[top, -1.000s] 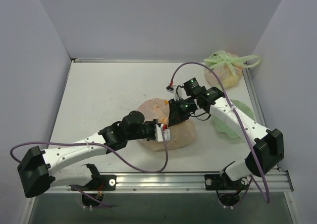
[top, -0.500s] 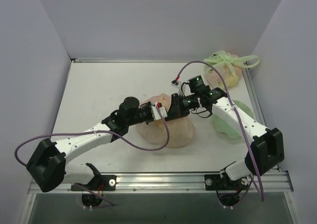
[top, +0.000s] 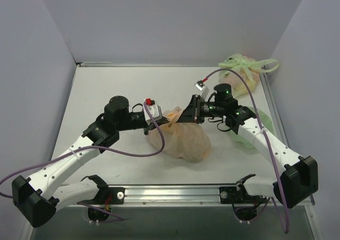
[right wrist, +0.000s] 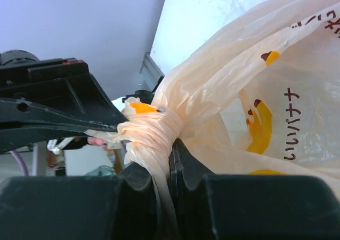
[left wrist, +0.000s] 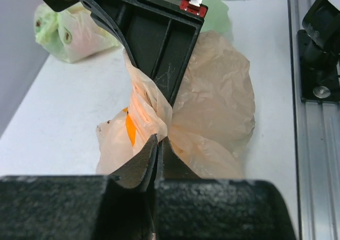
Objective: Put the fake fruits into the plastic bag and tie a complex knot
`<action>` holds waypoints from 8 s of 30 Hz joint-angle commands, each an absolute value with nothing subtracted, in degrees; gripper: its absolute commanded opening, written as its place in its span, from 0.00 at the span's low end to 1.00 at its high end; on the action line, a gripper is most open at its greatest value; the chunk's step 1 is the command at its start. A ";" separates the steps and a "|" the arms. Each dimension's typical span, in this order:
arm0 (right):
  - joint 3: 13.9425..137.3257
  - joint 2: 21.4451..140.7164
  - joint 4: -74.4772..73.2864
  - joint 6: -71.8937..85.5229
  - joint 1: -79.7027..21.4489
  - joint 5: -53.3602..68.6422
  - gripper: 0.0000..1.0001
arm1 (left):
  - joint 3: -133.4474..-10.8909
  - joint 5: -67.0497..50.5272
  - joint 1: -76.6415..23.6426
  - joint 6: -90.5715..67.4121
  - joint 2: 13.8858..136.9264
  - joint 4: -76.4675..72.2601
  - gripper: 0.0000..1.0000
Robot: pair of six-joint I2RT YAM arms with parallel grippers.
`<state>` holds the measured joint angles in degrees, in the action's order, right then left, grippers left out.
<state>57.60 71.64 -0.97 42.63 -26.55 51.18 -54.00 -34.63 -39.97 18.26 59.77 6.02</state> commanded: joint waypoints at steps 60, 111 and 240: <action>63.20 59.59 -24.43 -46.85 -52.82 8.44 0.00 | -75.49 -50.79 -22.77 3.34 78.40 13.80 0.00; 88.02 80.31 -36.12 -1.23 -20.16 55.10 0.57 | -48.08 -13.80 -48.17 15.03 70.05 1.76 0.00; 55.81 81.47 -5.46 18.63 -35.24 51.86 0.69 | -31.20 -39.29 -35.94 -58.53 79.72 -52.20 0.00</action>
<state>56.23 81.32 -7.81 19.09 -33.93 51.83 -28.56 -40.77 -35.77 -56.73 79.64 -47.13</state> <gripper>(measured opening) 0.680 0.007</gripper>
